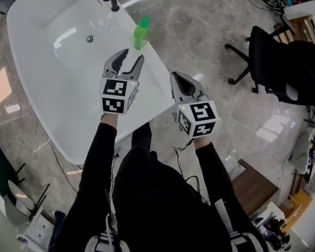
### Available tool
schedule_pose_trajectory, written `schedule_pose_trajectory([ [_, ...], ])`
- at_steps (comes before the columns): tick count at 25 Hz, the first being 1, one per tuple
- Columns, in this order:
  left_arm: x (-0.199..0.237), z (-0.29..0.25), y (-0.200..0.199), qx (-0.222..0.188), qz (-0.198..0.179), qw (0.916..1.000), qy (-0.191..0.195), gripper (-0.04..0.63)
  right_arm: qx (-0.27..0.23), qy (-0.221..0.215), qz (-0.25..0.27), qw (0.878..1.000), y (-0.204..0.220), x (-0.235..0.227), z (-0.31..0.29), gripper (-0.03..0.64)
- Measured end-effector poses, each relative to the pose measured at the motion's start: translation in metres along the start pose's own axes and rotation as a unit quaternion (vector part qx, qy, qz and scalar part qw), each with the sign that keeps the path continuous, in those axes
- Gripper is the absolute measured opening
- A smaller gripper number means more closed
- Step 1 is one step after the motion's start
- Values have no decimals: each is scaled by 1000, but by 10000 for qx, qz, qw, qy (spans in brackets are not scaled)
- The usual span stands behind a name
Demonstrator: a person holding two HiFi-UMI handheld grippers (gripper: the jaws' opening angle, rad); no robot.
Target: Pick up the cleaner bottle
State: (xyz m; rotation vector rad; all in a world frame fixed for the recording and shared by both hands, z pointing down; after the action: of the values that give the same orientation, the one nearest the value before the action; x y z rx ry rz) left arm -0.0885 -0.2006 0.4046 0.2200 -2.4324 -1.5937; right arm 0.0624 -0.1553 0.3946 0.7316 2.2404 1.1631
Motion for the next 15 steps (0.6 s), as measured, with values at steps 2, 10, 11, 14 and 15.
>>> schedule_pose_trajectory([
  [2, 4, -11, 6, 100, -46, 9999, 10, 212, 52, -16, -1, 10000, 1, -2, -8, 2],
  [10, 20, -49, 30, 346, -123, 9993, -106, 252, 159, -31, -86, 9998, 4, -17, -37, 2],
  [11, 22, -54, 32, 362, -153, 9992, -123, 252, 171, -31, -100, 9998, 5, -19, -40, 2],
  [14, 27, -68, 42, 455, -254, 9986, -135, 259, 221, -34, -142, 9996, 9, -25, -50, 2],
  [15, 28, -72, 45, 490, -289, 9983, -131, 261, 240, -38, -159, 9996, 10, -26, -52, 2],
])
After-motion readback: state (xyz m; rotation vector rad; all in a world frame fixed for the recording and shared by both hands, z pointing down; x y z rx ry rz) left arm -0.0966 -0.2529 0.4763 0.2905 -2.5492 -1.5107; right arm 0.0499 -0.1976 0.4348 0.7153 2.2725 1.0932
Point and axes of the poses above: the fingertips, and each gripper's own axes: z backward along the fingers, x to its left, y out of its underside, the point moved 3 cm from there along z, backward along the fingers, and after that the axes turned 5 degrees about -y, right-handed, at the moved point
